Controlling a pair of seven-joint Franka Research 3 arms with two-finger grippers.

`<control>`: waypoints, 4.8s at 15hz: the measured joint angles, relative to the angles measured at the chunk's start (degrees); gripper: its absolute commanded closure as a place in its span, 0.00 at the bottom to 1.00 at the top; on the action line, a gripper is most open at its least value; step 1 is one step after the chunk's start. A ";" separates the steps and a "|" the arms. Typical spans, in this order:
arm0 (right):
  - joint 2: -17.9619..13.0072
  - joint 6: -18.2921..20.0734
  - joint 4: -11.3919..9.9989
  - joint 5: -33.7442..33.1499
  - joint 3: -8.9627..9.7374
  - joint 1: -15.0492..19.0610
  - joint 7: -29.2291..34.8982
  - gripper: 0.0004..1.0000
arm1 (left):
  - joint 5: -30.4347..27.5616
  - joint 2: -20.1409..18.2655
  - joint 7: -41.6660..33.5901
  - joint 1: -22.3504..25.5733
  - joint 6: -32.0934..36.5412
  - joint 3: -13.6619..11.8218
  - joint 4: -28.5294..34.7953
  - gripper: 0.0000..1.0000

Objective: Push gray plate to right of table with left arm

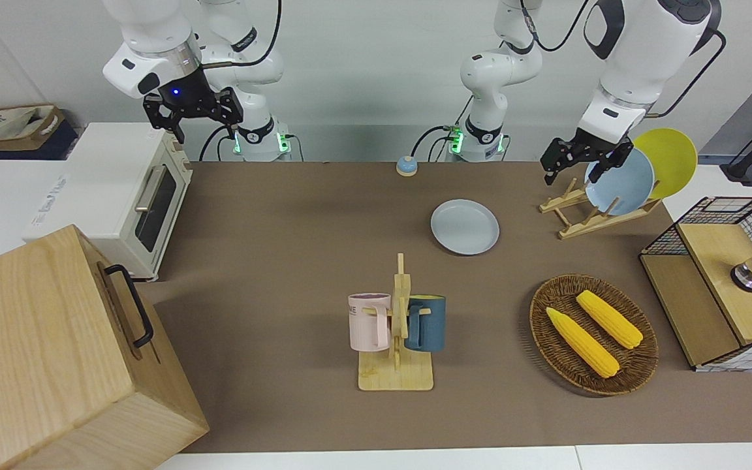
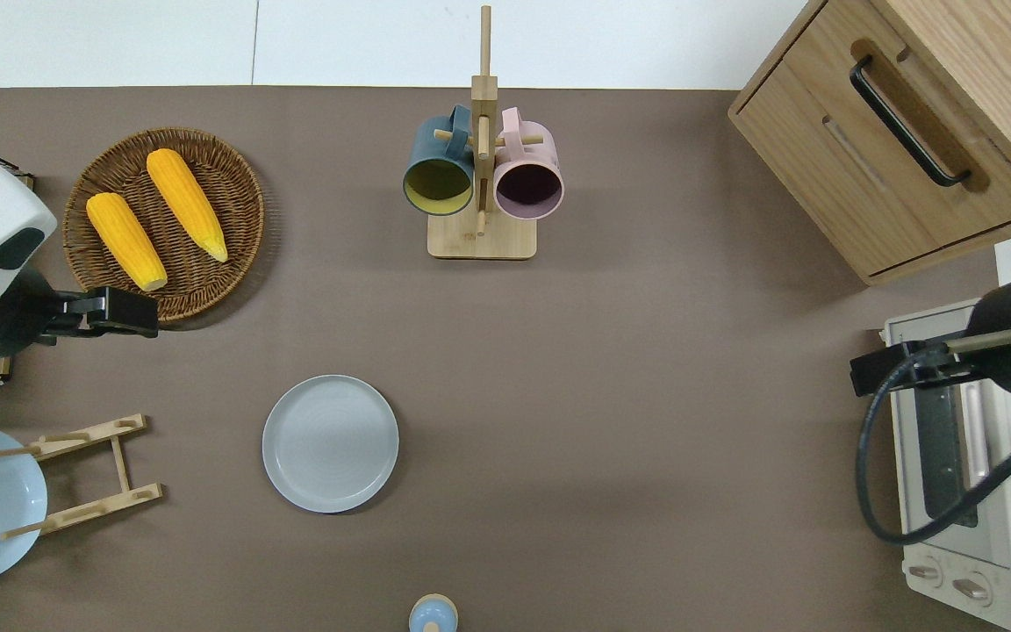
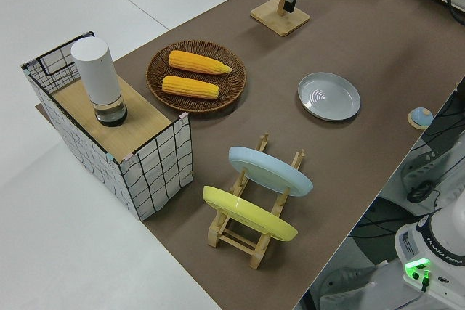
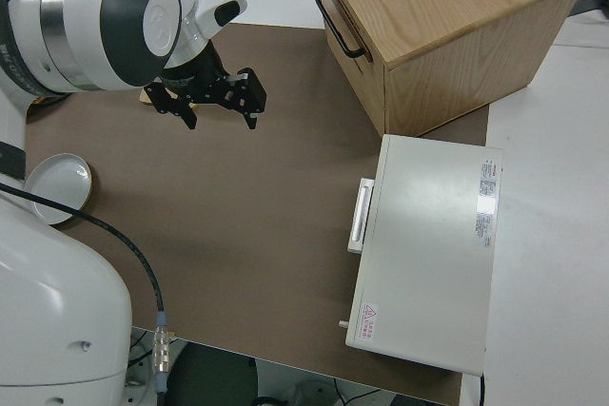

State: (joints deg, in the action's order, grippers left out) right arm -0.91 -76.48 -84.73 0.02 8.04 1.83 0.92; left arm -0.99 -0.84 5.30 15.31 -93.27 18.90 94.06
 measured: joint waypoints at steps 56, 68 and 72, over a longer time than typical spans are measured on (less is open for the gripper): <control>0.00 0.00 0.00 0.00 0.00 0.00 0.00 0.02 | -9.55 -9.30 0.77 -5.03 -54.01 0.49 58.54 1.00; 0.00 0.00 0.00 0.00 0.00 0.00 0.00 0.02 | -9.79 -9.47 2.82 -5.70 -54.12 0.41 58.50 1.00; 0.00 0.00 0.00 0.00 0.00 0.00 0.00 0.02 | -9.84 -8.88 11.39 -10.61 -54.55 0.48 57.54 1.00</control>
State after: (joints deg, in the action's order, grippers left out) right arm -0.91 -76.48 -84.73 0.02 8.04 1.83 0.92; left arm -10.82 -9.73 16.69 4.71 -147.82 19.38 151.60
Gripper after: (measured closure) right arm 0.013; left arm 0.991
